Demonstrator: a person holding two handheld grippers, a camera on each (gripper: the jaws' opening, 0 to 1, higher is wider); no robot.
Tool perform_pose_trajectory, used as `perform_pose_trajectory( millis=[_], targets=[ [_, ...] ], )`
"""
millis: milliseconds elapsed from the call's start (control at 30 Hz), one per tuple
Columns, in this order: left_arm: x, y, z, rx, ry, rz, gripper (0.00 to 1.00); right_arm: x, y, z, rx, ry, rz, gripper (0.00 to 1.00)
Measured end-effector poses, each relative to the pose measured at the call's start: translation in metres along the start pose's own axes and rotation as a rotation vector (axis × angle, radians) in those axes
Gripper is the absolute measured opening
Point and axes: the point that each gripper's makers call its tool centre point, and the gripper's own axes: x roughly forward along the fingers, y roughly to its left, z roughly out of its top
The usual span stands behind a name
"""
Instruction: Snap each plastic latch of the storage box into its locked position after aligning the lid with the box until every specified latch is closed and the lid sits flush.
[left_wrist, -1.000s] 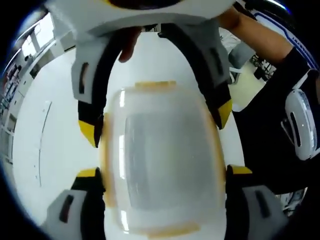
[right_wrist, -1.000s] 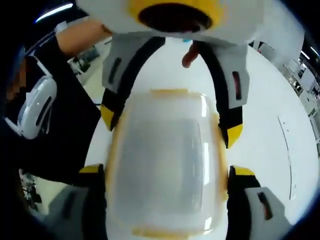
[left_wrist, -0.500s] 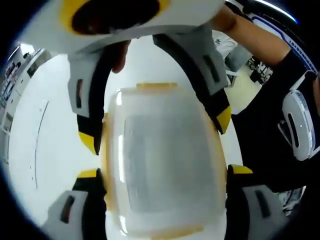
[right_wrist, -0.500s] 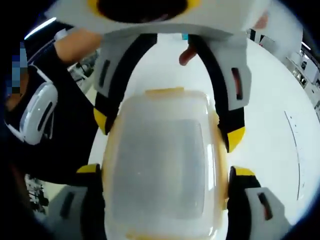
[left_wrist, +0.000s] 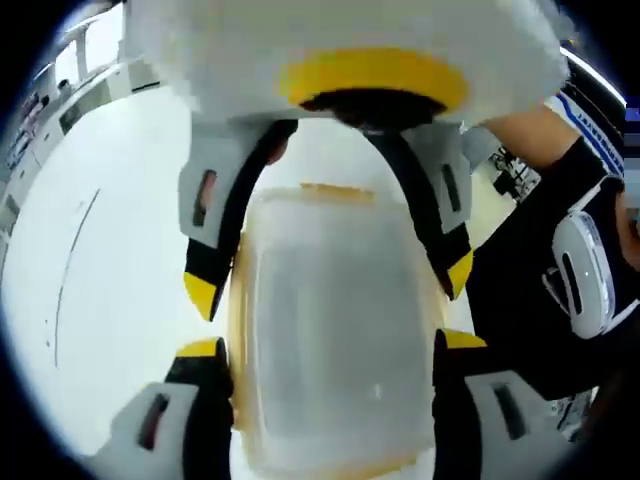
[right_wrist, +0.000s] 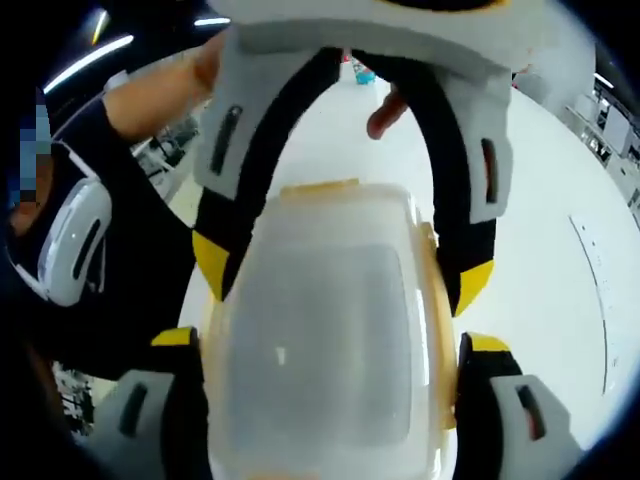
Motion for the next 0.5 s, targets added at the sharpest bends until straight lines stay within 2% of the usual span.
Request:
perform_pose_trajectory(
  millis=[33, 100, 133, 167, 200, 233, 267, 300, 333, 367, 400, 467, 500],
  targets=[
    [-0.008, 0.000, -0.004, 0.005, 0.006, -0.001, 0.80, -0.001, 0.001, 0.001, -0.002, -0.007, 0.000, 1.00],
    [-0.003, -0.001, 0.000, 0.008, -0.014, 0.002, 0.81, -0.001, 0.002, 0.003, -0.005, -0.018, 0.000, 1.00],
    [0.001, -0.001, -0.002, 0.019, -0.001, -0.005, 0.83, 0.000, 0.003, 0.005, -0.005, -0.019, 0.000, 1.00],
    [0.001, -0.004, -0.008, 0.039, 0.052, -0.025, 0.87, -0.001, 0.003, 0.005, -0.004, -0.019, 0.001, 1.00],
    [0.002, 0.001, -0.006, 0.041, 0.063, 0.006, 0.88, 0.000, 0.004, 0.007, -0.003, -0.019, 0.002, 1.00],
    [0.003, -0.001, -0.006, 0.031, 0.077, -0.006, 0.88, -0.001, 0.004, 0.007, -0.002, -0.018, 0.002, 1.00],
    [0.002, 0.001, -0.004, 0.052, 0.076, 0.015, 0.92, 0.000, 0.005, 0.008, 0.000, -0.019, 0.002, 1.00],
    [-0.001, -0.001, -0.012, 0.071, 0.128, 0.028, 1.00, -0.002, 0.004, 0.008, 0.000, -0.025, 0.006, 1.00],
    [-0.003, 0.000, -0.017, 0.110, 0.163, 0.034, 1.00, 0.000, 0.005, 0.010, 0.000, -0.028, 0.006, 1.00],
    [-0.001, -0.009, -0.017, 0.089, 0.149, 0.031, 1.00, -0.002, 0.006, 0.010, -0.002, -0.031, 0.004, 1.00],
    [-0.001, -0.010, -0.018, 0.093, 0.157, 0.057, 1.00, -0.001, 0.007, 0.011, -0.004, -0.033, 0.002, 1.00],
    [0.004, -0.011, -0.025, 0.127, 0.199, 0.099, 1.00, -0.005, 0.011, 0.014, -0.012, -0.025, -0.003, 1.00],
    [0.008, -0.015, -0.022, 0.121, 0.183, 0.089, 1.00, -0.006, 0.007, 0.011, -0.025, 0.014, -0.046, 1.00]
  ],
)
